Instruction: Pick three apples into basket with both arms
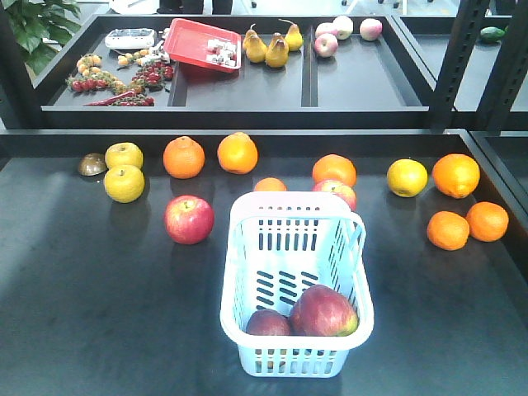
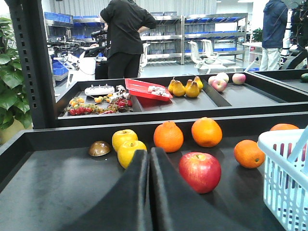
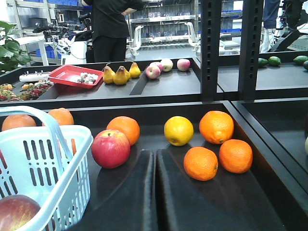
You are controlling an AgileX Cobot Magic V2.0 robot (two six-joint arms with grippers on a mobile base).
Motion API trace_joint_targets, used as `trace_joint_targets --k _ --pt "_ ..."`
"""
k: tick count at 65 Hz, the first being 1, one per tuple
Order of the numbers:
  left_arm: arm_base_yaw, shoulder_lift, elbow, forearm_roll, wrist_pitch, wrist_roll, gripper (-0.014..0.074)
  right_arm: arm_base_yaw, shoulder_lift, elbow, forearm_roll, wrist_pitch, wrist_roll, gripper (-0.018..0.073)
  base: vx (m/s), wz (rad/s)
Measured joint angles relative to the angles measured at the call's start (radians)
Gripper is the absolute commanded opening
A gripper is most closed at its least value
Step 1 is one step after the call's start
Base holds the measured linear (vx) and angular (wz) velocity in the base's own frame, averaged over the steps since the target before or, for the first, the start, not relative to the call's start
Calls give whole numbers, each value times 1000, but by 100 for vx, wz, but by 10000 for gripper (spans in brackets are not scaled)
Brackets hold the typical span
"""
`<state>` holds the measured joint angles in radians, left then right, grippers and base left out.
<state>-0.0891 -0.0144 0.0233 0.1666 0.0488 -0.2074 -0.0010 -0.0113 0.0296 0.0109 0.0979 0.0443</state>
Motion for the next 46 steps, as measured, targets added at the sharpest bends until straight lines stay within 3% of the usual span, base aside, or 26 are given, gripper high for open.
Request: trace_joint_targets --k 46 --pt "0 0 0 0 0 0 -7 0 0 0 0 0 0 -3 0 0"
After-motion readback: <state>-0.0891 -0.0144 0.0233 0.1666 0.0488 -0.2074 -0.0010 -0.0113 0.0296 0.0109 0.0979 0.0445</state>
